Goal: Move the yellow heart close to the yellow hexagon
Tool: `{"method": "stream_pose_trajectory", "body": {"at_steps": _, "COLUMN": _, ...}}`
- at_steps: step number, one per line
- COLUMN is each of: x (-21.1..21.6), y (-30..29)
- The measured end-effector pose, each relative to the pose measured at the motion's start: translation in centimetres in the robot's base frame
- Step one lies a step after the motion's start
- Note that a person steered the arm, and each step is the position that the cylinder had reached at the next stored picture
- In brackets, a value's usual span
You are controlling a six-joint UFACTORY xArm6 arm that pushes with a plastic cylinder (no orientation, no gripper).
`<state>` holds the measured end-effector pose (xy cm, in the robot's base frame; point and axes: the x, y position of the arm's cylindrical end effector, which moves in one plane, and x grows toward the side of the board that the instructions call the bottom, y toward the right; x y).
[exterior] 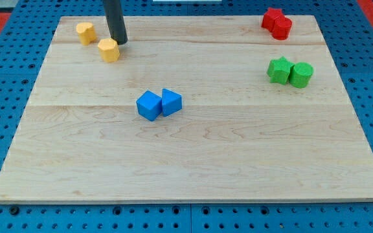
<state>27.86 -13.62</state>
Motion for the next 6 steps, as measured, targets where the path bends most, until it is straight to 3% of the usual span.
{"method": "stream_pose_trajectory", "body": {"at_steps": 2, "x": -8.7, "y": -3.5}}
{"method": "stream_pose_trajectory", "body": {"at_steps": 3, "x": -8.7, "y": -4.7}}
{"method": "stream_pose_trajectory", "body": {"at_steps": 5, "x": -7.7, "y": -13.5}}
{"method": "stream_pose_trajectory", "body": {"at_steps": 6, "x": -6.6, "y": -10.4}}
